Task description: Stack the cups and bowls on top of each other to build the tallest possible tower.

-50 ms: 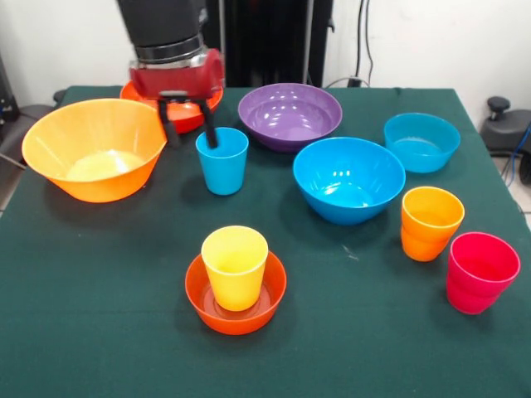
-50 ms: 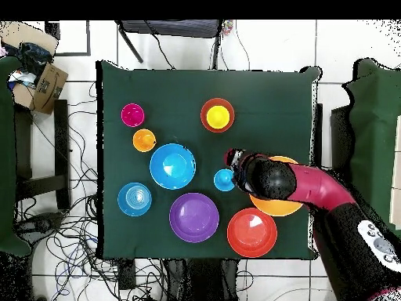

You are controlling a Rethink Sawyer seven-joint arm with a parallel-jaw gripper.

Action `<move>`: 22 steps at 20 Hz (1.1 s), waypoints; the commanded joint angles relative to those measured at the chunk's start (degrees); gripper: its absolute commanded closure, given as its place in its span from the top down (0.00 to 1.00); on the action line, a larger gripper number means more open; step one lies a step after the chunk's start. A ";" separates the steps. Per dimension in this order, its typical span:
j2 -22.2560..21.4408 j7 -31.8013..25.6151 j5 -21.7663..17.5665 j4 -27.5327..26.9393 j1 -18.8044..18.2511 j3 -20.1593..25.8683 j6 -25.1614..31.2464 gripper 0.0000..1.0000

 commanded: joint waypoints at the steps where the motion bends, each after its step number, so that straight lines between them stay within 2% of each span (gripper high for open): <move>1: 1.32 -15.13 -7.54 6.88 1.93 11.71 3.18 1.00; 5: 1.63 -13.62 -8.74 8.73 3.21 13.83 3.28 1.00; 11: -3.18 -9.45 -10.91 11.82 6.01 15.78 0.72 1.00; 14: -6.11 -7.41 -10.75 13.18 6.80 16.40 0.36 1.00; 18: -9.57 -4.22 -11.35 14.32 8.17 15.36 -0.98 1.00; 22: -12.62 -1.28 -12.85 14.87 10.16 12.39 -2.67 1.00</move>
